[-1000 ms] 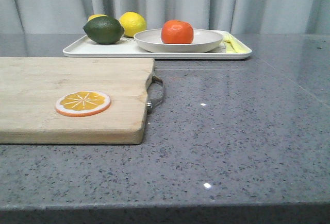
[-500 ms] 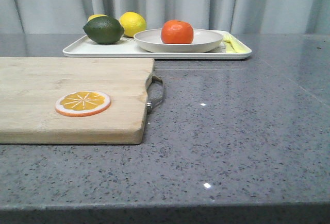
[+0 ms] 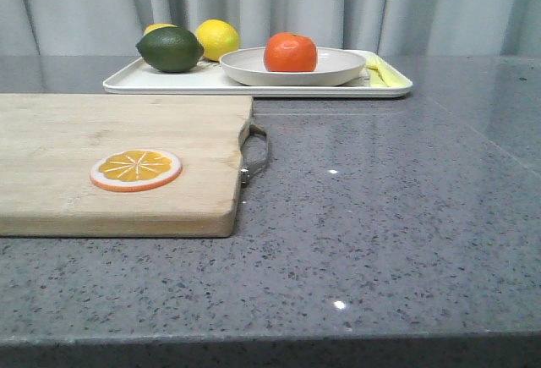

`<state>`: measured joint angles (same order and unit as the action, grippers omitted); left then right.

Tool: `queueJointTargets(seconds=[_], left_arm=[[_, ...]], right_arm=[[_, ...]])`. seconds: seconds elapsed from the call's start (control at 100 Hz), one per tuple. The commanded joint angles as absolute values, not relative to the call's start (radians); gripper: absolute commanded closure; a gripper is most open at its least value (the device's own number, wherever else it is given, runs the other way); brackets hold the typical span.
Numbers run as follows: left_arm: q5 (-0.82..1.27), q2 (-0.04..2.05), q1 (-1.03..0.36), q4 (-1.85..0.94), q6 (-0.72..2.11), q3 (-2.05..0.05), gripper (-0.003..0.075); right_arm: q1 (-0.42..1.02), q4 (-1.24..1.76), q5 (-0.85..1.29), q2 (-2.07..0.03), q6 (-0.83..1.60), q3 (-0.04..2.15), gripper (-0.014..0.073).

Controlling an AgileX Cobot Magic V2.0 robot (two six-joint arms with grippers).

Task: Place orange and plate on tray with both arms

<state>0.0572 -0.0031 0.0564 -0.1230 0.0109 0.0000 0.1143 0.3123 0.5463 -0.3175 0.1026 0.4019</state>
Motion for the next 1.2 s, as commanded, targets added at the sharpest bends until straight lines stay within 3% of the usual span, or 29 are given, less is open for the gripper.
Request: queueJointTargets(seconds=[0.0,0.21,0.57,0.86,1.19], left_arm=[[-0.020,-0.035,0.058,-0.130,0.006,0.023,0.0739],[-0.020,-0.035,0.058,-0.130,0.006,0.023,0.0739],[-0.020,-0.035,0.058,-0.130,0.006,0.023,0.0739],[-0.020,-0.035,0.058,-0.130,0.006,0.023,0.0739],[-0.020,-0.035,0.058,-0.130,0.006,0.023,0.0739]], right_arm=[[0.109,0.304,0.465,-0.323,0.115,0.428,0.0662],[0.109,0.299,0.404,-0.323,0.115,0.370,0.0662],[0.046,0.078,-0.014,-0.223,-0.008,0.175,0.0662],[-0.066,-0.023,-0.069,-0.121,-0.089,0.061,0.0662],[-0.073,-0.063,-0.089,0.031,-0.105,-0.028,0.0662]])
